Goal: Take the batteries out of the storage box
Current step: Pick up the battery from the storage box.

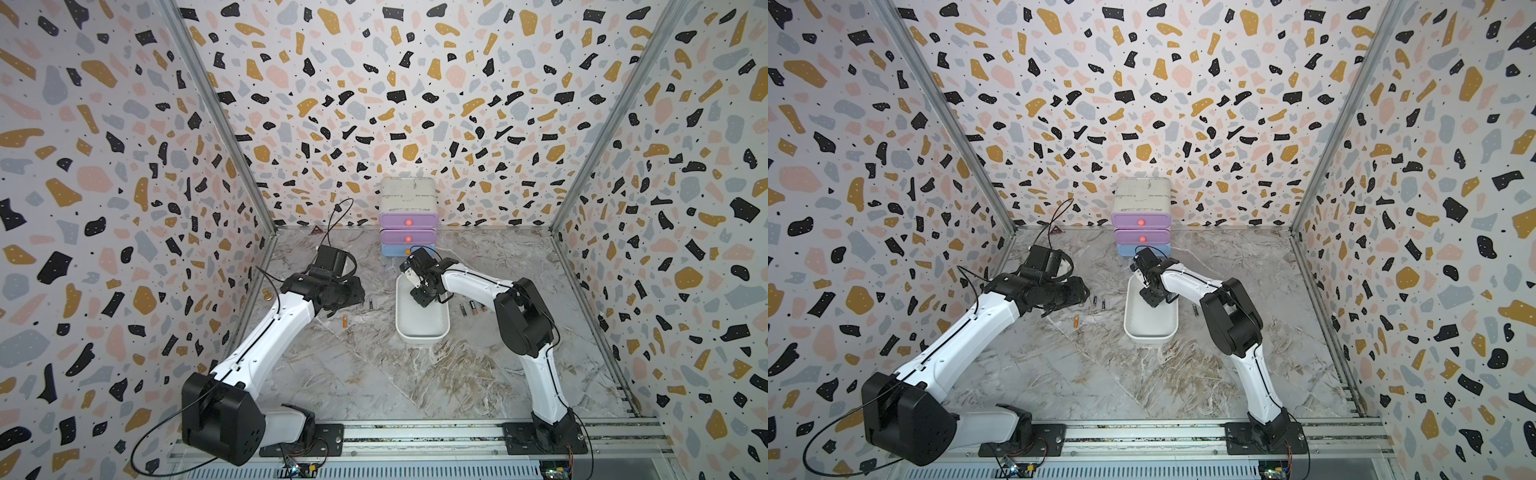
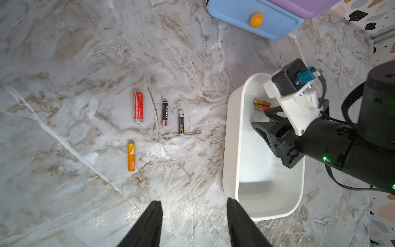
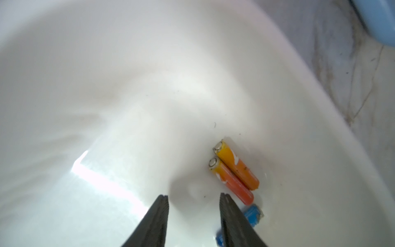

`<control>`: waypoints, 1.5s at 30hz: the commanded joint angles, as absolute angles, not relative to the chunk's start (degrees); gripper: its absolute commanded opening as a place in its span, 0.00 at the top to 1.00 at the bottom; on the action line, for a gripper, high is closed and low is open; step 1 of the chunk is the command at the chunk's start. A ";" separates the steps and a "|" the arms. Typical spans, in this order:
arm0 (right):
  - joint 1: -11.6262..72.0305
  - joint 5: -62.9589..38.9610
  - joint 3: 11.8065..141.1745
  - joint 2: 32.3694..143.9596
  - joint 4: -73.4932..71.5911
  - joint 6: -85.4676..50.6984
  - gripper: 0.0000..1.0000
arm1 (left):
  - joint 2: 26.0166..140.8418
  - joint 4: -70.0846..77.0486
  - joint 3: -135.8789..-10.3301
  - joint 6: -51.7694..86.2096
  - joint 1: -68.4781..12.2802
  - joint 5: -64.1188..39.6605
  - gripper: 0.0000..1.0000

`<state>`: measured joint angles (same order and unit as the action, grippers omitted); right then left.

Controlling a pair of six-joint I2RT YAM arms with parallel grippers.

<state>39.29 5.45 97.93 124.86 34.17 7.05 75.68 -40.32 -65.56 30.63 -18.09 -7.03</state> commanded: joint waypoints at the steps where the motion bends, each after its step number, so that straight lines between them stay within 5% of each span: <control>1: 39.46 3.86 99.39 121.75 33.26 12.45 0.55 | 76.45 -39.02 -65.43 29.36 -18.14 -7.80 0.47; 19: 38.45 8.00 105.42 129.66 37.90 20.40 0.58 | 77.97 -39.90 -65.27 29.09 -18.15 -8.09 0.47; 29: 37.62 6.92 103.62 130.98 39.36 18.20 0.71 | 77.91 -39.29 -64.34 29.44 -18.19 -8.50 0.47; 35: 36.33 8.05 103.17 131.22 40.14 17.31 0.61 | 77.59 -39.25 -63.78 29.29 -18.19 -8.44 0.47; 45: 35.51 1.85 107.07 135.16 47.98 18.91 0.69 | 78.06 -39.29 -64.33 29.29 -18.19 -8.96 0.47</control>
